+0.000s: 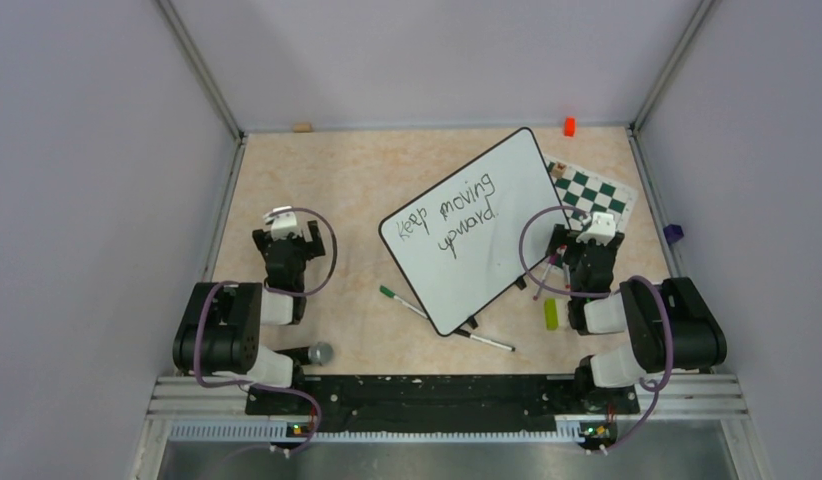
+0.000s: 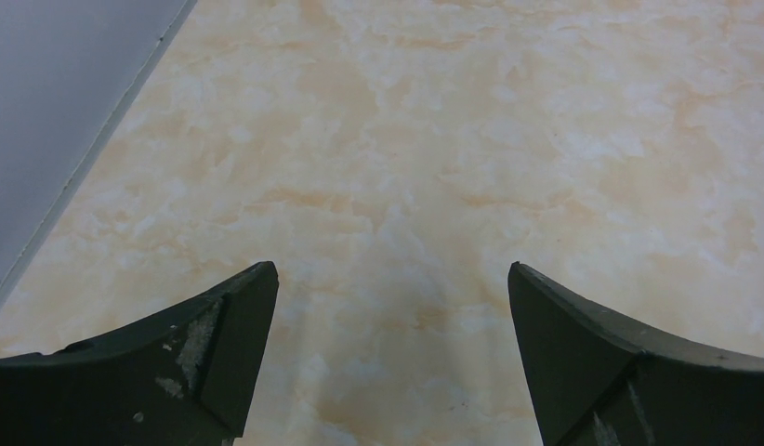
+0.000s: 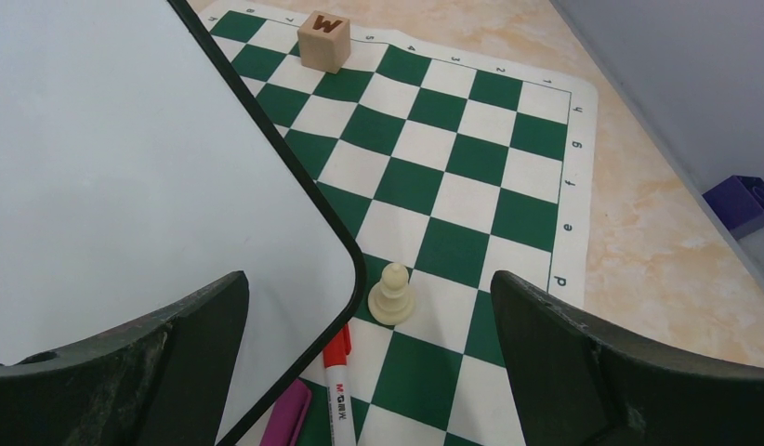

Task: Write a sentence on the whiteboard
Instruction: Reset both arms

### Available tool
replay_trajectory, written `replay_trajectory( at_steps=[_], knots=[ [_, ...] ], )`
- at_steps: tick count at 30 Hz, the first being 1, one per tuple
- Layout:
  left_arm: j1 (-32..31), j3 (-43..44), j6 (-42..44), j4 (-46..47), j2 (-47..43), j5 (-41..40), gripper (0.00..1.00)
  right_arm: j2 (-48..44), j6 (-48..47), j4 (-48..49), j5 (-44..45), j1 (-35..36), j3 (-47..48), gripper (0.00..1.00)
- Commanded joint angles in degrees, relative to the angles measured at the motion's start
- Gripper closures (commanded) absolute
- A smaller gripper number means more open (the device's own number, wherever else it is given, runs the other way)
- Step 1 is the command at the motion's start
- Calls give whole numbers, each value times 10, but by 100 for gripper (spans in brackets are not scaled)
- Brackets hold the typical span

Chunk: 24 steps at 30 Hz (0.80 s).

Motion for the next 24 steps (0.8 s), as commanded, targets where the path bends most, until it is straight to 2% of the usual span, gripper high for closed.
replay_trajectory(
  at_steps=[1,5,24],
  knots=[
    [3,18,3,27,-6,23,1,-1,4,33,-6,4,9,1],
    [20,27,-8,7,-10,35,1,-1,4,33,-7,4,9,1],
    [21,26,-7,11,-8,35,1,-1,4,33,-7,3,9,1]
  ],
)
